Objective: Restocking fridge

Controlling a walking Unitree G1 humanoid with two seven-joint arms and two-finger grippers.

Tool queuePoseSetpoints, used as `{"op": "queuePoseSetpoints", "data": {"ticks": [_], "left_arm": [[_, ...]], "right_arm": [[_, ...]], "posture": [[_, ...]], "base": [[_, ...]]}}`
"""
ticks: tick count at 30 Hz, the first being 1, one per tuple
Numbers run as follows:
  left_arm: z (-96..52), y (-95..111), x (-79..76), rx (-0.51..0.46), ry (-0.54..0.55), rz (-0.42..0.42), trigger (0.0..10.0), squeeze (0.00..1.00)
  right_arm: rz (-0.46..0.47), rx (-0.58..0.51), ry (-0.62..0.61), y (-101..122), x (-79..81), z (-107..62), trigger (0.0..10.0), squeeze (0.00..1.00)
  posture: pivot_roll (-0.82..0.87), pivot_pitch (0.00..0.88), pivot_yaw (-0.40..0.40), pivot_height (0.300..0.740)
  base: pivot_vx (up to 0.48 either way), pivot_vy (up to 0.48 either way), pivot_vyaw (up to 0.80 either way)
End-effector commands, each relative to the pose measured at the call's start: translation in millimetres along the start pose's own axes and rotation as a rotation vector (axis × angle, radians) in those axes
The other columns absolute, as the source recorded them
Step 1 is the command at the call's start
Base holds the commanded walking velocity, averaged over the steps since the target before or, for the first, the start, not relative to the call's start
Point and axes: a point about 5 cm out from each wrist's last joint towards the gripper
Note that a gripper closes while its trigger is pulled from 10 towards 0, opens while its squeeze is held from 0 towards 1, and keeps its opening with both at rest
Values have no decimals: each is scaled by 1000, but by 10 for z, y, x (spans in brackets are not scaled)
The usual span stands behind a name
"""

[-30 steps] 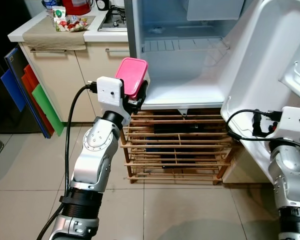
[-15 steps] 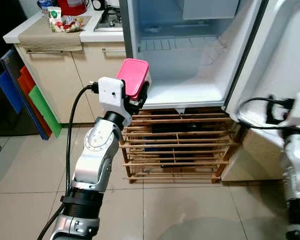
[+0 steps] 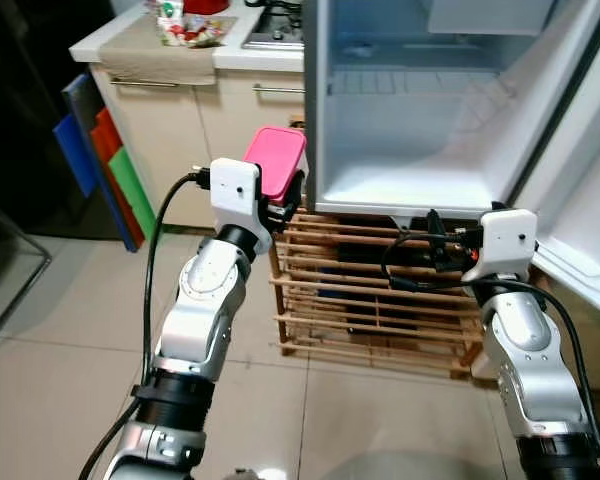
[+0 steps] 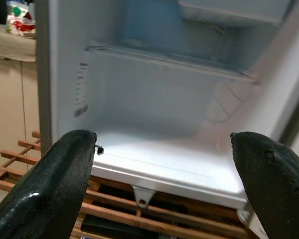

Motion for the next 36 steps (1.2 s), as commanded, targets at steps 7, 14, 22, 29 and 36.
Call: {"op": "queuePoseSetpoints", "data": {"ticks": [7,14,22,29,36], "left_arm": [[41,47,30,-8,-7,40,10000,0],[34,42,46,4,-14,51,10000,0],[52,32,4,13,-43,41,10000,0],[84,55,-206,6,-182,64,10000,0],[98,-34,-276,55,-184,78,10000,0]], "right_arm": [[-1,-3,-2,30,4,-3,10000,0],[10,22,23,1,77,-23,10000,0],[15,10,24,7,89,-27,10000,0],[14,8,24,10,101,-34,10000,0],[10,8,23,2,101,-34,10000,0]], "posture": [[-160,0,52,740],[-154,0,53,740],[-153,0,56,740],[-157,0,59,740],[-161,0,63,740]], "base": [[480,0,0],[480,0,-443],[480,0,-287],[466,0,0],[0,0,0]]}}
Point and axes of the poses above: a point about 5 cm out from each wrist's last joint towards the gripper, its own z axis pointing out of the wrist towards the gripper, its own y axis along the axis of the wrist's last joint, x = y × z, and after that the axes turned 14 degrees about -z, right-handed
